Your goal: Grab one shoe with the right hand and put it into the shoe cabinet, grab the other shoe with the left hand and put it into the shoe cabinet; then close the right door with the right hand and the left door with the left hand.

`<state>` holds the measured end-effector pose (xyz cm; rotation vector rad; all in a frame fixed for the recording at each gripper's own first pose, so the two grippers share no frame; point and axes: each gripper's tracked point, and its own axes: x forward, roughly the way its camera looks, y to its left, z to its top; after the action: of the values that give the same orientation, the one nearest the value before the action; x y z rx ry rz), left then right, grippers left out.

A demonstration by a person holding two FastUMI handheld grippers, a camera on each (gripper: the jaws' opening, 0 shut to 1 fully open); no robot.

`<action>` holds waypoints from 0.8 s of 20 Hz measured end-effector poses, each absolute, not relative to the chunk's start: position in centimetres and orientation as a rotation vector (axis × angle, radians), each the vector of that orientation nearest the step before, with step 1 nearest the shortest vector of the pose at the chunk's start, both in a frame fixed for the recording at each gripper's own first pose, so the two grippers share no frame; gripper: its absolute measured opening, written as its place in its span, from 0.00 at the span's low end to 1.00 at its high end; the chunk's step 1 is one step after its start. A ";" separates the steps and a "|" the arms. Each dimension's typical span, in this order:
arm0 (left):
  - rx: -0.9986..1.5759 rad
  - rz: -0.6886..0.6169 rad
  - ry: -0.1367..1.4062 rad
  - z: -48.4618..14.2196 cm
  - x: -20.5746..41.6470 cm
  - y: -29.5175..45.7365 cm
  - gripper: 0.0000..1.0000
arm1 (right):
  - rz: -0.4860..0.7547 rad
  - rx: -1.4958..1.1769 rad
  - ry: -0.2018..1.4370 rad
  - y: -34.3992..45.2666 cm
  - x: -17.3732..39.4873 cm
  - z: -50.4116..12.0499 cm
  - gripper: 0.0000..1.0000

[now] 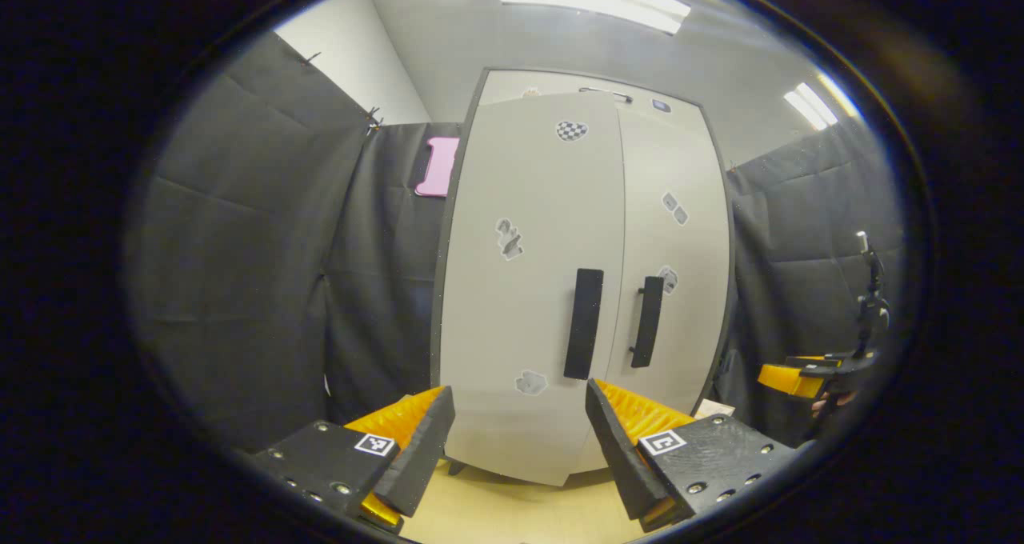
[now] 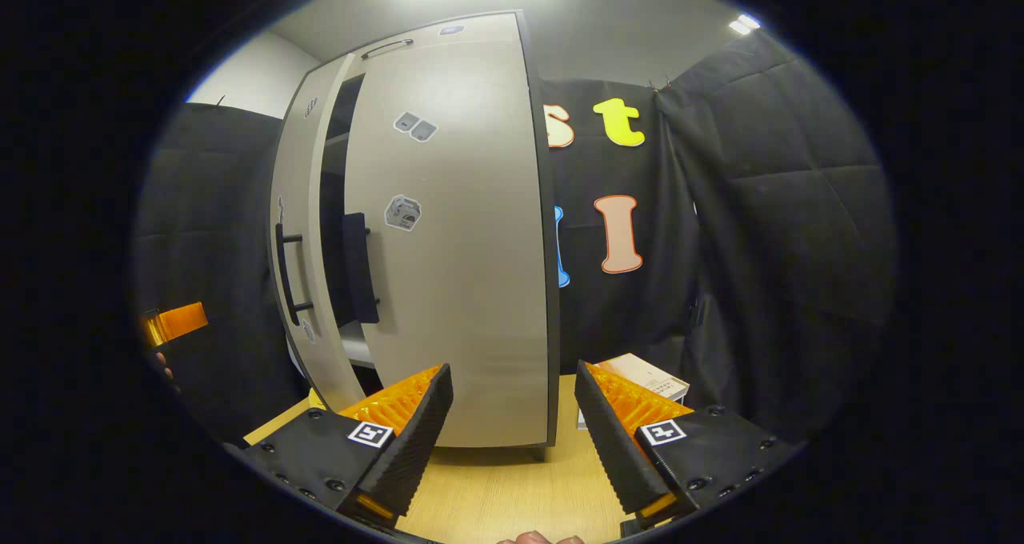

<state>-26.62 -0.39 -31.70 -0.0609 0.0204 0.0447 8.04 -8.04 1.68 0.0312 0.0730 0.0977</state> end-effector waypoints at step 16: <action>-0.046 -0.053 0.101 -37.2 -23.6 -1.4 0.94 | 0.024 -0.014 0.096 -5.3 3.5 -3.8 0.93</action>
<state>-23.60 -1.42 -37.18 -0.0464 0.1012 -0.0525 3.47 -5.28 -3.76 -0.0144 0.0957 0.0243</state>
